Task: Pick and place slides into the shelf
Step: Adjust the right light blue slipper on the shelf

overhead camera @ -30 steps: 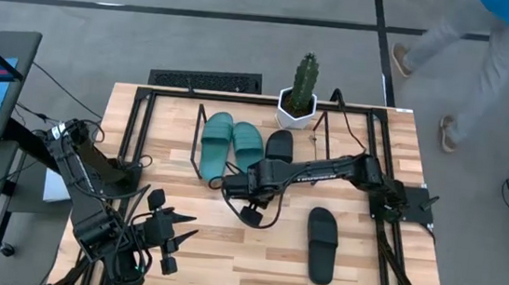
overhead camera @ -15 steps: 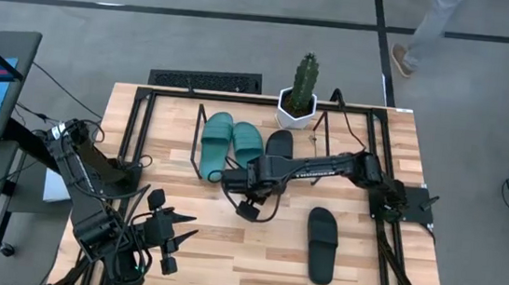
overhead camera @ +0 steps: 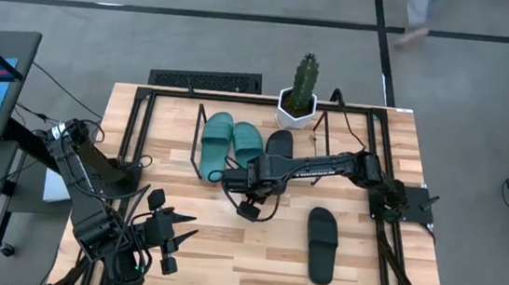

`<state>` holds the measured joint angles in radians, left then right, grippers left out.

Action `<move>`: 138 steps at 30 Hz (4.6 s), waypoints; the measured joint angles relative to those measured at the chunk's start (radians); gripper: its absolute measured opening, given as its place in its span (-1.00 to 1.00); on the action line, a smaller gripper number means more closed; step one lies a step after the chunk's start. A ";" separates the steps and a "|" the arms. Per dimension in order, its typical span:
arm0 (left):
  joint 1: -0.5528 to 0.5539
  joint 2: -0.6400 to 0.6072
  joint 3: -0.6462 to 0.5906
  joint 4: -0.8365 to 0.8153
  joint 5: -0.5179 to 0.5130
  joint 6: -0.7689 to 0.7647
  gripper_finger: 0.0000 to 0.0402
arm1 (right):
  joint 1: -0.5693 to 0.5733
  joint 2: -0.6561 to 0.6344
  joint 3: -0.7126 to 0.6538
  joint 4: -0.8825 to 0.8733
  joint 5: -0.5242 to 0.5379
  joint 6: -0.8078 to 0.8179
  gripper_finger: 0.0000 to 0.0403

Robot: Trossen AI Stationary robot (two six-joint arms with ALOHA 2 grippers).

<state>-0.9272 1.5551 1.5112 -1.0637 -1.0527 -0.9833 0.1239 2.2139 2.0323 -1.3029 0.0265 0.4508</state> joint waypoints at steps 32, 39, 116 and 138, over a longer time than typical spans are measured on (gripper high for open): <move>-0.002 -0.002 0.001 -0.010 0.010 -0.001 -0.38 | 0.024 0.096 0.001 -0.008 0.080 -0.082 -1.00; -0.002 -0.002 0.001 -0.010 0.010 -0.001 -0.38 | 0.011 0.096 0.001 0.034 0.079 -0.087 -1.00; 0.200 -0.329 0.000 -0.220 -0.058 0.202 -0.38 | -0.383 0.032 0.319 -0.154 0.158 -0.038 -1.00; 0.519 -0.411 0.000 -0.224 0.117 0.522 -0.38 | -0.444 0.034 0.156 -0.140 0.128 -0.313 -1.00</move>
<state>-0.4079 1.1446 1.5112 -1.2877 -0.9355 -0.4613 -0.3199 2.2475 2.1887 -1.4433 0.1543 0.1383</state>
